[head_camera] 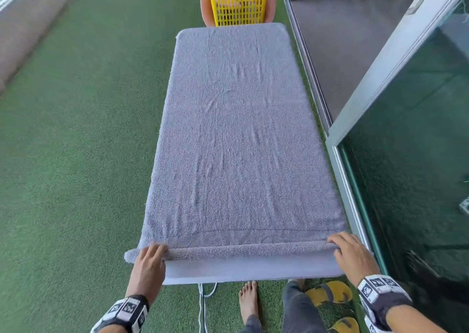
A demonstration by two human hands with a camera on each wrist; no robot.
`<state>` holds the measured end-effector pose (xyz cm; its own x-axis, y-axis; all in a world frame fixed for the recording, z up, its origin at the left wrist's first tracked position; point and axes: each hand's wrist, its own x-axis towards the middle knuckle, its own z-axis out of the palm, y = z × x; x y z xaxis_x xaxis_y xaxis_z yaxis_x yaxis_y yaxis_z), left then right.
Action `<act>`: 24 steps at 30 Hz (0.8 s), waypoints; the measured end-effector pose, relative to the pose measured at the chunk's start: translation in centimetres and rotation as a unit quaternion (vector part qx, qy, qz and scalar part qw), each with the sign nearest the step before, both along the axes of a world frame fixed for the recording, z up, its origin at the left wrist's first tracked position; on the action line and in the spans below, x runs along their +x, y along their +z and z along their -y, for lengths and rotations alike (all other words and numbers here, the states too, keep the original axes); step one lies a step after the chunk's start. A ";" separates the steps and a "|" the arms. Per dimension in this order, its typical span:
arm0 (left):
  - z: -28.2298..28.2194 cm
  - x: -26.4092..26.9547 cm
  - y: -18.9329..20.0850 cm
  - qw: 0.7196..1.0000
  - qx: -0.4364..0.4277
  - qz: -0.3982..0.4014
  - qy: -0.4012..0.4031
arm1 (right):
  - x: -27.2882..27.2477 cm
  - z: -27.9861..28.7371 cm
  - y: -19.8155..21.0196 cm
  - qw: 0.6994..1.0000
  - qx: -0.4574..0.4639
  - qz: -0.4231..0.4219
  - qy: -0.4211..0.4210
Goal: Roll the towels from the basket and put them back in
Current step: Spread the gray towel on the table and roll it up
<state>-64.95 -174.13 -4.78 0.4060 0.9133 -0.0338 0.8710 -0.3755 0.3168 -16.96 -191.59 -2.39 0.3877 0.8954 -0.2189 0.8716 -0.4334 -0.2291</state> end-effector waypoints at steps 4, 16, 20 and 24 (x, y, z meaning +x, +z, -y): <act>-0.2 -0.1 0.7 1.000 -0.008 -0.009 -0.008 | -0.1 0.4 -0.2 1.000 0.001 -0.006 -0.003; -0.8 0.7 2.0 0.997 -0.030 -0.063 0.032 | 0.4 -0.4 0.5 0.999 -0.039 0.021 -0.024; -0.5 1.6 1.8 0.999 -0.040 -0.030 -0.008 | -0.6 -0.7 1.4 0.999 -0.034 -0.034 -0.017; 0.3 1.6 1.2 1.000 -0.027 -0.014 -0.005 | -1.1 0.4 0.4 0.999 -0.042 -0.029 0.017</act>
